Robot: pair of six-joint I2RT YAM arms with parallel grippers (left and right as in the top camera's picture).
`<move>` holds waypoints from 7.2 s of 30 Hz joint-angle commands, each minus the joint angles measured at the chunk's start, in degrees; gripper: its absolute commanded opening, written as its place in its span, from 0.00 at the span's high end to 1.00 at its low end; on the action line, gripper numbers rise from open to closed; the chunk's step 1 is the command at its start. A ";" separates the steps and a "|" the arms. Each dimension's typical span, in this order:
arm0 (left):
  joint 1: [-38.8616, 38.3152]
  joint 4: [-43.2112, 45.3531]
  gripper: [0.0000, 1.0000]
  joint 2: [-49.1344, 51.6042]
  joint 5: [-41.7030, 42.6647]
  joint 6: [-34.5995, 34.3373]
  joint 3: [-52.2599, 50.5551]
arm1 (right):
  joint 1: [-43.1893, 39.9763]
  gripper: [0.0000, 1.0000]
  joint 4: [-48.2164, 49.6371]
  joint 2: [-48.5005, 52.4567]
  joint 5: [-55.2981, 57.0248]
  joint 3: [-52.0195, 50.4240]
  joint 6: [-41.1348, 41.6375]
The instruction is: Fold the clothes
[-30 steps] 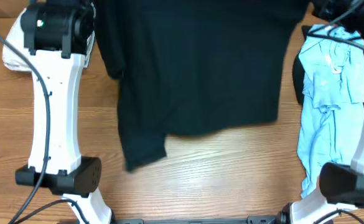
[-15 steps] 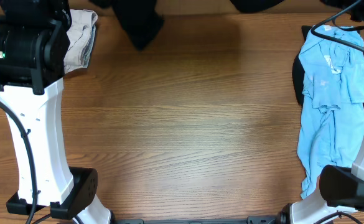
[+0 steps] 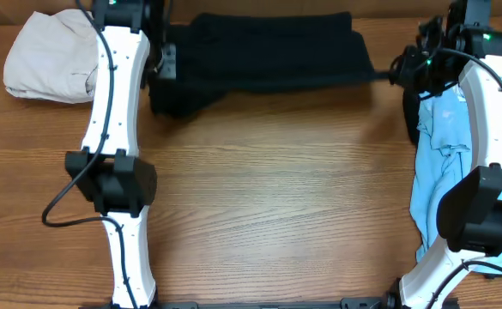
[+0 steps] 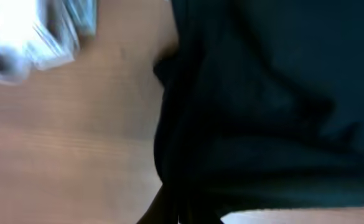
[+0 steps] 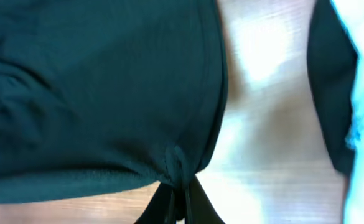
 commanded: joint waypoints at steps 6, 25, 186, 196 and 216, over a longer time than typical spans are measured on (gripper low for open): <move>-0.90 -0.87 0.96 -8.72 11.61 -1.97 -2.67 | -0.98 0.96 -10.45 -8.50 1.97 -1.46 -0.52; -2.82 6.27 0.96 -47.41 0.46 -16.50 -61.77 | -0.98 0.96 -7.93 -43.95 5.44 -46.75 12.33; 11.26 45.66 0.29 -34.42 22.80 3.26 -72.15 | 4.15 0.06 11.96 -32.44 4.33 -38.97 8.44; 10.86 25.88 0.17 -34.42 22.23 9.90 -61.66 | 4.13 0.03 12.02 -32.44 4.39 -38.97 8.15; 6.64 33.88 0.20 -34.40 12.59 7.52 -73.96 | 4.13 0.00 13.16 -32.44 5.92 -38.99 5.35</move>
